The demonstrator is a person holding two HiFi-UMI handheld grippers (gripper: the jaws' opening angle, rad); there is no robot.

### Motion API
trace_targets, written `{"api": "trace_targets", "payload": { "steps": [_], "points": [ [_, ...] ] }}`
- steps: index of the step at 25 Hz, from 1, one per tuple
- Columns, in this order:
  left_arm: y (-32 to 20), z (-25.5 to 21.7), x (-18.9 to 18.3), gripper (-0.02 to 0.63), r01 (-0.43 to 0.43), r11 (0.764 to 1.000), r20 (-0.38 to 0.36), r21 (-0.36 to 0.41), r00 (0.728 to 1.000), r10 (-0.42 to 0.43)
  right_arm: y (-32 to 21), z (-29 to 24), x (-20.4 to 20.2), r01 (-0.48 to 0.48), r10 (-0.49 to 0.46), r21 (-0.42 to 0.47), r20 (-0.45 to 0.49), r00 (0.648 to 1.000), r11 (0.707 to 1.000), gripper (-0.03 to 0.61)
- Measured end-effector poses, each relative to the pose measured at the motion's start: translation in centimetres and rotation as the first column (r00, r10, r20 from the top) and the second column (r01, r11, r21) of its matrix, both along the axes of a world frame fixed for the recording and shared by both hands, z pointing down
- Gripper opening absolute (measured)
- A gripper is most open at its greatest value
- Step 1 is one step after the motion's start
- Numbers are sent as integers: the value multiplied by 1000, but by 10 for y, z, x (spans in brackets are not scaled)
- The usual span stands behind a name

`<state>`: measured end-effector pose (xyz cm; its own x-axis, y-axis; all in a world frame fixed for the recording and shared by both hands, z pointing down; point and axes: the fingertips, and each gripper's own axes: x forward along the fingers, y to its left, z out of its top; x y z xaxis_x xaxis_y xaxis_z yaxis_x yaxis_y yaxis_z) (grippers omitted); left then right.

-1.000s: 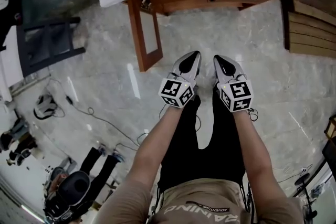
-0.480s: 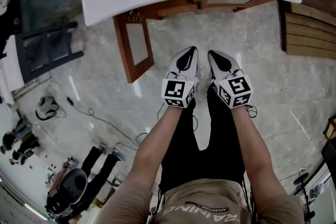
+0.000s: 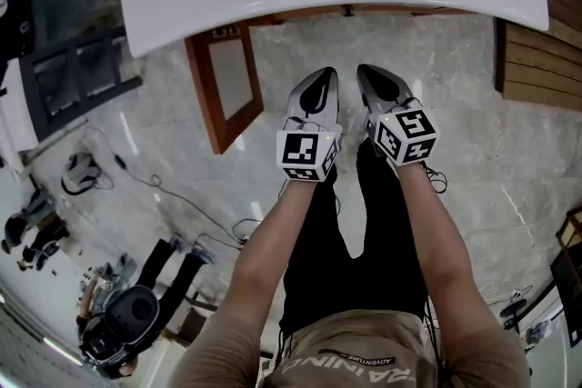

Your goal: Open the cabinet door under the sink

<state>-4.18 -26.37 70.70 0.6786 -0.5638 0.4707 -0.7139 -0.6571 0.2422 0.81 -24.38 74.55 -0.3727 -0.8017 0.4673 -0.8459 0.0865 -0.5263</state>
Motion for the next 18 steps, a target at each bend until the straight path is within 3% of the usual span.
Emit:
{"api": "trace_targets", "payload": {
  "steps": [3,5,8,11,16,17,18],
  "points": [
    [-5,7,1,18,15,1000,4,-7,1000,-15,-13,11,8,-52,52,-10,70,996,999,5],
    [-9,10,3,18,24,1000,6,-10,1000,-24,-22,17,12,-76,77,-10,127,989,997,57],
    [-15,13,3,18,40,999,0,-28,999,-40,-36,20,20,-168,165,-13,281,945,986,100],
    [-21,16,-4,18,55,997,-9,-59,998,-56,-50,28,30,-321,313,-65,468,826,945,124],
    [-21,20,-4,18,31,997,-4,-69,999,-32,-67,51,32,-434,418,-177,717,558,883,124],
    [-20,21,-3,18,25,997,-2,-70,1000,-25,-70,53,33,-442,418,-181,739,528,879,124],
    [-20,21,-2,18,21,997,0,-70,1000,-21,-74,53,34,-444,406,-168,751,521,880,124]
  ]
}}
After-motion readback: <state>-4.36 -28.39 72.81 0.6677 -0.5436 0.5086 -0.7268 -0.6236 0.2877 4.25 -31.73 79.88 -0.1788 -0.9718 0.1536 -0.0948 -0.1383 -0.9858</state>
